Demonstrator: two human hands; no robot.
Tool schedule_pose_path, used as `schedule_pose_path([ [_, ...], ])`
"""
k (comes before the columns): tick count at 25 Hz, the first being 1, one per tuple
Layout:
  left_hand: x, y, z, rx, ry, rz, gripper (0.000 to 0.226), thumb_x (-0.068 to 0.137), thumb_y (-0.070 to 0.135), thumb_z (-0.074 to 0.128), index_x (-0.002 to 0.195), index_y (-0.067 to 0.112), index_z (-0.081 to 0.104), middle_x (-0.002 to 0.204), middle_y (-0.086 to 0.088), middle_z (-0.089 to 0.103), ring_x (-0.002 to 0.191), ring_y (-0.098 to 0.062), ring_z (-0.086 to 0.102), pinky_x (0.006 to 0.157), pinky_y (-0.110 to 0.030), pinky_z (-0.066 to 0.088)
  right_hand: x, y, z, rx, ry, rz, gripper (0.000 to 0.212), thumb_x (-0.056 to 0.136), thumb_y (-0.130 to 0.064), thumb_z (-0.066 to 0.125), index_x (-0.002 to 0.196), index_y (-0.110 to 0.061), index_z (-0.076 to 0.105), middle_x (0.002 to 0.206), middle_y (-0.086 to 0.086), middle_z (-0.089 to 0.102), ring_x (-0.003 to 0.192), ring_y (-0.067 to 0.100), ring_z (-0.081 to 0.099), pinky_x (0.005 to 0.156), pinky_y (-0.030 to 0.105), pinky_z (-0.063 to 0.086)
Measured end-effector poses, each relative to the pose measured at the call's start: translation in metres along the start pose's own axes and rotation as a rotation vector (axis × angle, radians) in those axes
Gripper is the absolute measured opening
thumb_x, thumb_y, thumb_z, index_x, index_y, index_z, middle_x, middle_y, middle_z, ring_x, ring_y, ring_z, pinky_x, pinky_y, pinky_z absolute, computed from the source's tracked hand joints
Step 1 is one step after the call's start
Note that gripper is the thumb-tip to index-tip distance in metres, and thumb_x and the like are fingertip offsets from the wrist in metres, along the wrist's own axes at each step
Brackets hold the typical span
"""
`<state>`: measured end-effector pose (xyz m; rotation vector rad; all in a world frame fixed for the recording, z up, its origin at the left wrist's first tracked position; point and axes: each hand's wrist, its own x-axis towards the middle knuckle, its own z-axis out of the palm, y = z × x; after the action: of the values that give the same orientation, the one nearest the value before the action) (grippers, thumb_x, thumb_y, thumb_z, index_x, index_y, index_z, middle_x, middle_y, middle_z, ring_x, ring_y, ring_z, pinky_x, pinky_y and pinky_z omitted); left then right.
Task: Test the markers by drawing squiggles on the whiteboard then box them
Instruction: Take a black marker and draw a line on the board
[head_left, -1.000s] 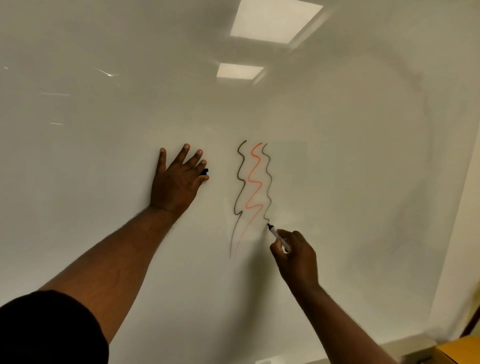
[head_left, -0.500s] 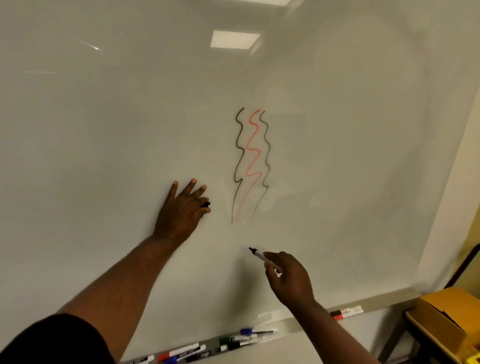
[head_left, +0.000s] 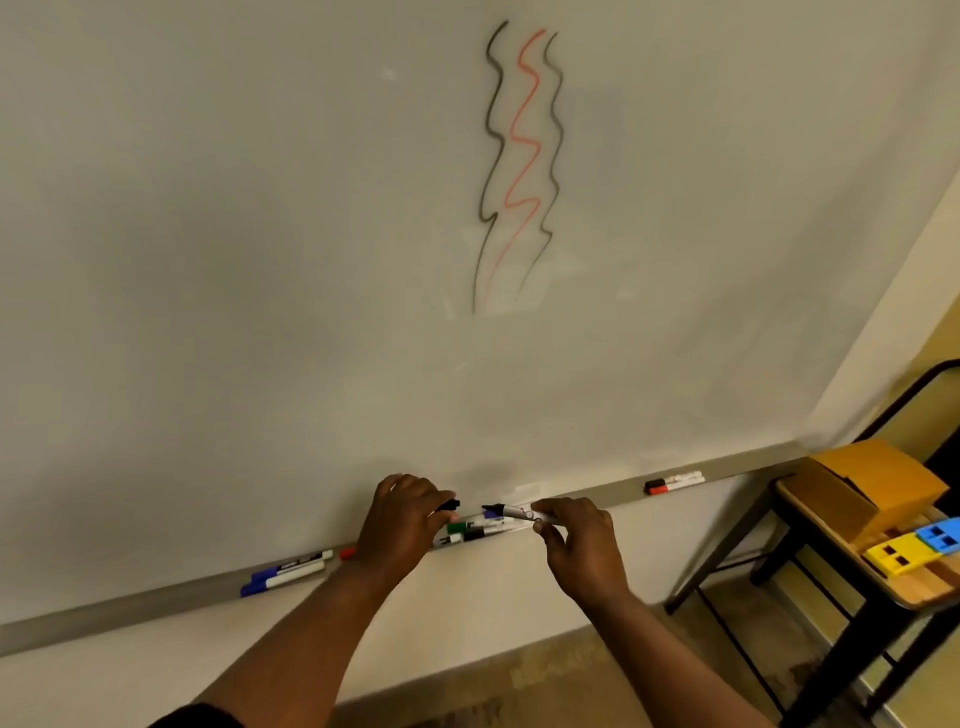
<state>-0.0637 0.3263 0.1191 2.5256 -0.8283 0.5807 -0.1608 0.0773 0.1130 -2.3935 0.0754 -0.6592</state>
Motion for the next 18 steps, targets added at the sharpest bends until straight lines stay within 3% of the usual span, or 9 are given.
schedule_pose_path([
  [6, -0.032, 0.005, 0.009, -0.08, -0.123, -0.078, 0.024, 0.083, 0.048, 0.065, 0.099, 0.032, 0.075, 0.086, 0.015, 0.068, 0.091, -0.009, 0.056, 0.092, -0.023, 0.027, -0.031, 0.003, 0.025, 0.01, -0.07, 0.057, 0.027, 0.084, -0.015, 0.077, 0.1, -0.035, 0.069, 0.095, -0.019, 0.066, 0.092, 0.011, 0.06, 0.08, 0.032, 0.036],
  [12, -0.064, 0.008, 0.014, -0.187, -0.209, -0.087, 0.023, 0.085, 0.05, 0.068, 0.102, 0.036, 0.073, 0.097, 0.018, 0.068, 0.098, -0.003, 0.05, 0.091, -0.022, 0.028, -0.055, -0.007, 0.041, 0.006, -0.163, 0.064, 0.03, 0.083, -0.016, 0.078, 0.102, -0.038, 0.07, 0.099, -0.022, 0.065, 0.097, 0.006, 0.058, 0.085, 0.028, 0.033],
  [18, -0.078, 0.002, 0.02, -0.258, -0.252, -0.082, 0.02, 0.086, 0.049, 0.067, 0.098, 0.035, 0.075, 0.092, 0.018, 0.066, 0.094, -0.004, 0.05, 0.09, -0.03, 0.036, -0.066, -0.015, 0.052, -0.08, -0.157, 0.071, 0.029, 0.081, -0.014, 0.079, 0.102, -0.033, 0.073, 0.095, -0.019, 0.056, 0.095, 0.01, 0.053, 0.077, 0.032, 0.03],
])
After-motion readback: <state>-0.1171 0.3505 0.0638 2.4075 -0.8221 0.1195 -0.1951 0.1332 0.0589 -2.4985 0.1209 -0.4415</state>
